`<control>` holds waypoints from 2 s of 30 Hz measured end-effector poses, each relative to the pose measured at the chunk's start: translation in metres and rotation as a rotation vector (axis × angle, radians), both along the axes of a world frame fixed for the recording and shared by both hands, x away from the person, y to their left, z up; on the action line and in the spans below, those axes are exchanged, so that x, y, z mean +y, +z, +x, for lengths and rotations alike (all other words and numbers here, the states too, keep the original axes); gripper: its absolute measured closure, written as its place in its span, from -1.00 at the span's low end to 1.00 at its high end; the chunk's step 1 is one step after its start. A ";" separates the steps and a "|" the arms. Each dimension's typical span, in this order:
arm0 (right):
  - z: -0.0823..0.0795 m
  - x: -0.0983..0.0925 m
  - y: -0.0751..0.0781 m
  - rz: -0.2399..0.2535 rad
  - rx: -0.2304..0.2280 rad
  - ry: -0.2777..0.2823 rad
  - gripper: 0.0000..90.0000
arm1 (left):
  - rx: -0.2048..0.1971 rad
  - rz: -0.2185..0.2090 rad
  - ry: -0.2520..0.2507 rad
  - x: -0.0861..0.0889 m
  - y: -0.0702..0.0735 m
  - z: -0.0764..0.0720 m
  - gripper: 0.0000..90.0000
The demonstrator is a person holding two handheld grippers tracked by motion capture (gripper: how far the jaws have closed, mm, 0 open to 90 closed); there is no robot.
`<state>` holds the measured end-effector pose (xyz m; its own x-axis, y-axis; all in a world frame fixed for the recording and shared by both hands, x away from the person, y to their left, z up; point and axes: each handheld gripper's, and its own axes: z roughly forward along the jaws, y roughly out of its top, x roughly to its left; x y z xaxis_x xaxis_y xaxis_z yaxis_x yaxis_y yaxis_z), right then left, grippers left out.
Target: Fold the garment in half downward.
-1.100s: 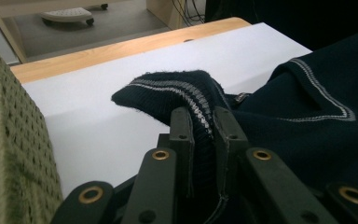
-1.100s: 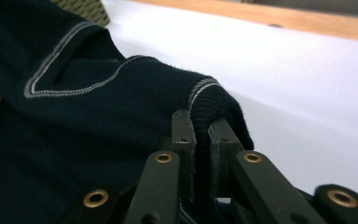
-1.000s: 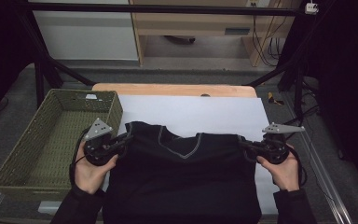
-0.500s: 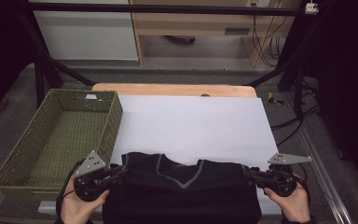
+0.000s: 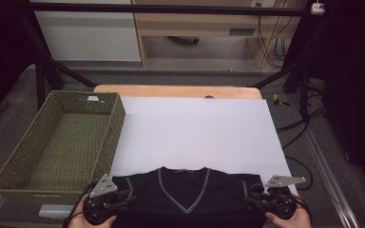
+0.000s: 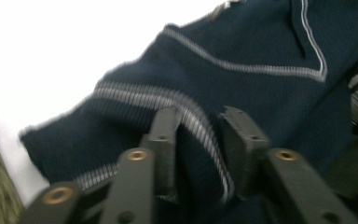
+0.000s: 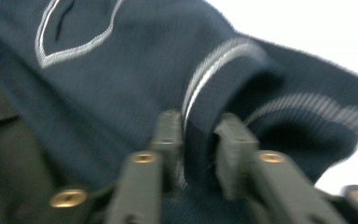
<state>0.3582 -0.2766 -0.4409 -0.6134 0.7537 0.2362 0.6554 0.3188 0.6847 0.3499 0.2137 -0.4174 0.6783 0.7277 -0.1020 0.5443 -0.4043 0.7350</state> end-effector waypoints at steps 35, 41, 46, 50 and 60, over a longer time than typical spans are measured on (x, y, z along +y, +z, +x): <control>0.059 -0.012 -0.029 -0.104 -0.048 -0.131 -0.19 | 0.064 0.078 -0.008 -0.031 -0.058 0.087 -0.51; 0.058 -0.009 -0.031 -0.103 -0.020 -0.104 -0.03 | 0.089 0.103 -0.034 -0.033 -0.053 0.080 -0.18; 0.057 -0.008 -0.031 -0.093 0.002 -0.102 0.02 | 0.127 0.109 -0.043 -0.033 -0.050 0.077 0.08; 0.057 -0.008 -0.029 -0.095 0.006 -0.102 -0.02 | 0.183 0.097 -0.072 -0.034 -0.047 0.076 0.47; 0.054 -0.006 -0.029 -0.117 0.005 -0.071 -0.09 | 0.182 0.104 -0.078 -0.037 -0.046 0.073 0.71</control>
<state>0.4124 -0.2828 -0.4703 -0.5563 0.8179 0.1469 0.6825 0.3488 0.6423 0.4231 0.1768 -0.4630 0.7102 0.6867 -0.1552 0.6285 -0.5191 0.5793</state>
